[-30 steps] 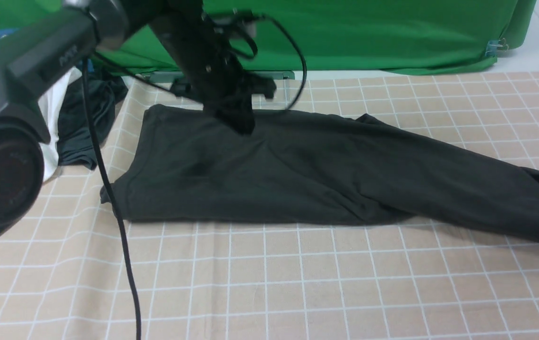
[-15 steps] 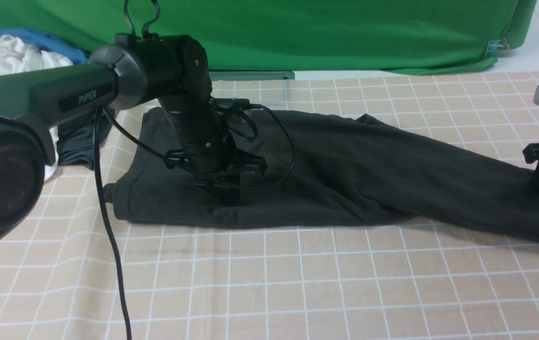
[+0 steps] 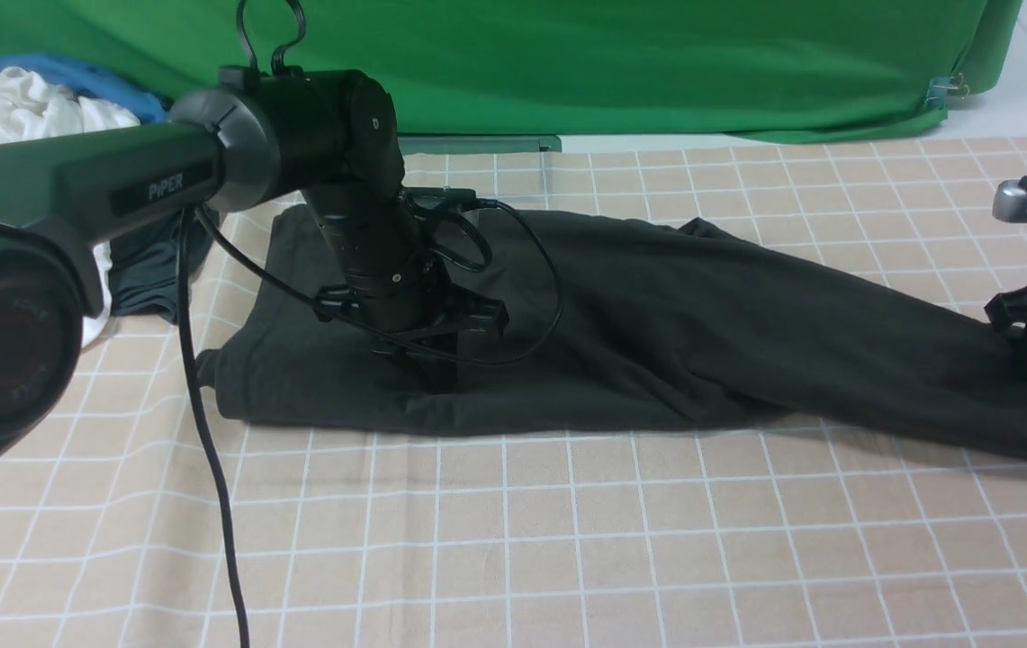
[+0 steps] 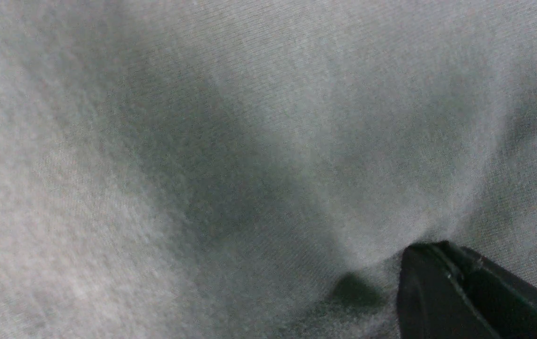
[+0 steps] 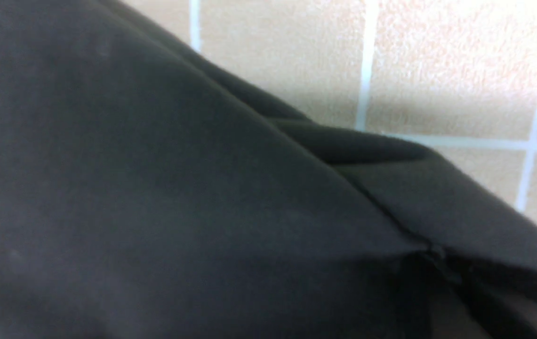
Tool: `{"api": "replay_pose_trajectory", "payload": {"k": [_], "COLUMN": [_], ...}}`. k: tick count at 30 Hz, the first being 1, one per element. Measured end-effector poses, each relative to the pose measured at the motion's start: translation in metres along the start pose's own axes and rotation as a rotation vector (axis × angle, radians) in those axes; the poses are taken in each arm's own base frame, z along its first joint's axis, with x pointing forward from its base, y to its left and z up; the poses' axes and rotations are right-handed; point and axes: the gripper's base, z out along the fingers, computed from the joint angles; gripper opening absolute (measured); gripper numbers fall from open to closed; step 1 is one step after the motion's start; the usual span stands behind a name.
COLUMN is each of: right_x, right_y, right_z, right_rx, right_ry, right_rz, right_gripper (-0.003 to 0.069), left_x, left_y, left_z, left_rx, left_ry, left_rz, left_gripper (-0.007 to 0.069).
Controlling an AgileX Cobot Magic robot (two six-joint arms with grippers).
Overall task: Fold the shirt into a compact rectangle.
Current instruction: 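Pull the folded dark garment lengthwise by its ends to straighten it flat on the table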
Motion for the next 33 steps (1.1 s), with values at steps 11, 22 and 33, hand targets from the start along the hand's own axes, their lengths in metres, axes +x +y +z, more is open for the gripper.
{"api": "replay_pose_trajectory", "payload": {"k": [11, 22, 33], "right_x": [-0.024, -0.037, 0.003], "right_y": [-0.008, -0.018, -0.012], "right_z": [-0.051, -0.038, -0.086], "right_rx": [0.122, 0.184, 0.15], "right_ry": [-0.079, -0.123, 0.104], "right_rz": [-0.031, 0.022, 0.16], "right_gripper": [0.0048, 0.0246, 0.0402], "left_x": [0.001, 0.0, 0.003], "left_y": [-0.001, -0.002, -0.009], "left_z": [0.0, -0.002, -0.046], "left_rx": [-0.004, -0.008, -0.039], "left_ry": [-0.001, -0.009, -0.116], "left_rz": [0.005, 0.01, 0.046], "left_gripper": [0.0019, 0.0019, 0.0019]}}
